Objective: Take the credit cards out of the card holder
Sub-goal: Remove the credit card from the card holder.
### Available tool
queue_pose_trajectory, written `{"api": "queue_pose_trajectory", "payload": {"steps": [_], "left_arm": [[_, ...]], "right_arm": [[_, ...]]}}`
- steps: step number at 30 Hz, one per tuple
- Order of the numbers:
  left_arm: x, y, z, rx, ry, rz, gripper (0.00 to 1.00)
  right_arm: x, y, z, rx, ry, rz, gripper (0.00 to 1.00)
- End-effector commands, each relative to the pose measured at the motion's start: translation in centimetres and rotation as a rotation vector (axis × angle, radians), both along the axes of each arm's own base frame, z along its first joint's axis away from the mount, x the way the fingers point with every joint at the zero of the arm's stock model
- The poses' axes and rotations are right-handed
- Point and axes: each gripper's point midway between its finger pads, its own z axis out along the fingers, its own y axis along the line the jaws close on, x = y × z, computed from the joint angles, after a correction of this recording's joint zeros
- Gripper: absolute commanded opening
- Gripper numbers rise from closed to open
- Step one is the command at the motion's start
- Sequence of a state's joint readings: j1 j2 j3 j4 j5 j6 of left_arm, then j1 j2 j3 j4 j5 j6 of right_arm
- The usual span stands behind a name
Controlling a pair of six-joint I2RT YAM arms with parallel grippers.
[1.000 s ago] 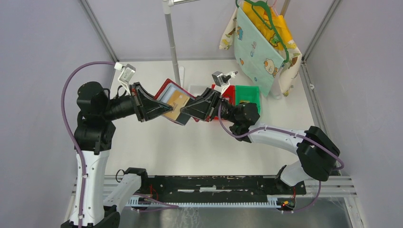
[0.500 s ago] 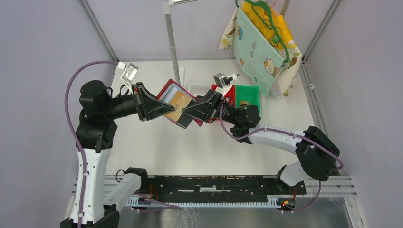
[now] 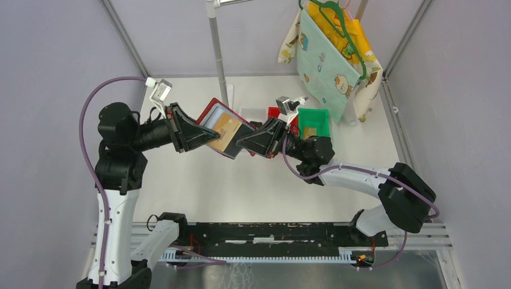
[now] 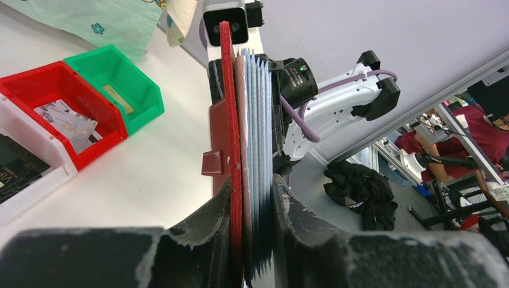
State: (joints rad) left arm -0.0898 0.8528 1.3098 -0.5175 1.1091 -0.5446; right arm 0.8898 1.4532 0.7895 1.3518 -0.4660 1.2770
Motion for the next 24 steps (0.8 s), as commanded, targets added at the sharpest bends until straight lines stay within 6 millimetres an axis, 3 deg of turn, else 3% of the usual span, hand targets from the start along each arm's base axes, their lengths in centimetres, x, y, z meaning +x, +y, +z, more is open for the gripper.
{"api": "queue_pose_trajectory", "payload": {"steps": [1,6,16,18,24], "left_arm": [[-1.0,-0.1,2.3,-0.029,-0.069,-0.012,0.26],[-0.8,0.0,2.3,-0.029,-0.072,-0.005,0.26],[-1.4,-0.1,2.3,-0.034,-0.066,-0.024,0.31],[-1.6,-0.1,2.3,-0.035,-0.065,-0.032,0.35],[-2.0,-0.2,2.4,-0.037,-0.063,-0.053,0.44]], "right_arm": [[-1.1,-0.9,3.7,0.094,-0.085,0.018,0.22],[-1.3,-0.9,4.8,0.13,-0.106,0.035,0.34],[-0.8,0.8,4.9,0.118,-0.089,0.051,0.37],[-0.9,1.2,4.8,0.117,-0.085,0.058,0.34],[-1.3,1.2,5.5,0.14,-0.096,0.074,0.08]]}}
